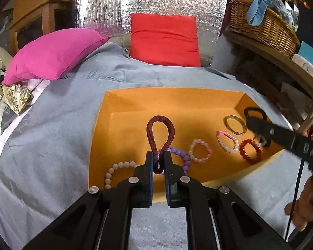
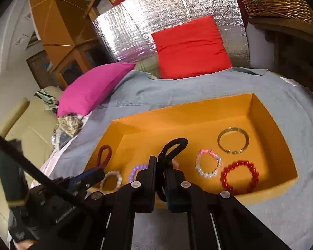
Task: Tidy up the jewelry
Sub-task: 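Carry both hair ties over the orange tray and open both tools, then withdraw both open tools back from the tray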
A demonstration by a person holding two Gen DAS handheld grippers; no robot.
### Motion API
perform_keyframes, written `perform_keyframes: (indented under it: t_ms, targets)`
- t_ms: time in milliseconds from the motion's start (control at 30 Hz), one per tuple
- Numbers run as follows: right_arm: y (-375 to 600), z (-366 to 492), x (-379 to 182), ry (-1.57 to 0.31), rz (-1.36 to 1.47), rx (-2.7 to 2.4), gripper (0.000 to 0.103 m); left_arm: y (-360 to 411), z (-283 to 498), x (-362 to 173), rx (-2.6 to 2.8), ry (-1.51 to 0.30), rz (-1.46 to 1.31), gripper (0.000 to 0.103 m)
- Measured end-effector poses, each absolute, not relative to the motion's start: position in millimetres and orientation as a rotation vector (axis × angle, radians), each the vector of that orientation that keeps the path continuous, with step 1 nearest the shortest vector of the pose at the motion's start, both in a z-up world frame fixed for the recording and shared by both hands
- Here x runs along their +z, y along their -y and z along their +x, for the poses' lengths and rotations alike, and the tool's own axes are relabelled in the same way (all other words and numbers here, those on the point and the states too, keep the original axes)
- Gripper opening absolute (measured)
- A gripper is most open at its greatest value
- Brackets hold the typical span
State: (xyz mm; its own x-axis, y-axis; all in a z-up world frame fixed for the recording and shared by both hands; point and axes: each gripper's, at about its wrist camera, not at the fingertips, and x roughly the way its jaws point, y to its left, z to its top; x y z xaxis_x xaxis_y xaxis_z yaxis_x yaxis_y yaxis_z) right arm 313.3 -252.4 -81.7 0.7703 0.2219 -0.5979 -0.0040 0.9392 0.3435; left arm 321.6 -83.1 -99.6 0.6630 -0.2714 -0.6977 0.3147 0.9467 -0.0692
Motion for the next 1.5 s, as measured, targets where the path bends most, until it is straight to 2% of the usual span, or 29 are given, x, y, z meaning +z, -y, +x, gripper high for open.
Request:
perform_keyframes:
  t_ms: [500,900,933,967,1067,1133,1167,1233,1300,1367,1500]
  targets:
    - [248.1,397.5,-92.1,-0.883,0.245,0.074,0.008,89.4,364.9,-110.4,-0.261,-0.784,0.131,0.010]
    - [243.9,433.8,-109.1,-0.997,0.214,0.009,0.009,94.6,374.4,-124.7,-0.225,-0.811,0.168,0.011]
    - [244.4,436.2,-111.0,-1.003,0.215,0.003,0.009,95.5,374.8,-126.3,-0.218,-0.813,0.180,0.015]
    - [245.1,439.2,-114.1,-1.015,0.216,-0.004,0.009,96.4,375.5,-128.0,-0.210,-0.820,0.192,0.029]
    - [250.4,445.6,-122.6,-1.053,0.243,-0.023,0.026,97.0,373.2,-126.7,-0.201,-0.810,0.205,0.054]
    - [256.1,442.6,-124.9,-1.055,0.270,-0.038,0.049,97.7,368.9,-121.5,-0.194,-0.793,0.212,0.059]
    - [259.5,438.5,-123.7,-1.044,0.282,-0.041,0.053,98.3,365.7,-117.6,-0.195,-0.784,0.216,0.062]
    - [268.0,424.8,-116.3,-1.002,0.314,-0.036,0.055,99.4,359.8,-109.9,-0.183,-0.771,0.224,0.069]
    - [274.1,406.7,-105.4,-0.948,0.326,-0.033,0.055,100.2,351.7,-101.6,-0.170,-0.749,0.237,0.072]
    - [275.9,384.3,-92.0,-0.890,0.296,-0.041,0.061,103.5,341.4,-89.8,-0.164,-0.726,0.249,0.076]
    - [276.3,322.3,-59.4,-0.732,0.205,-0.118,0.081,105.7,318.6,-67.8,-0.157,-0.680,0.228,0.082]
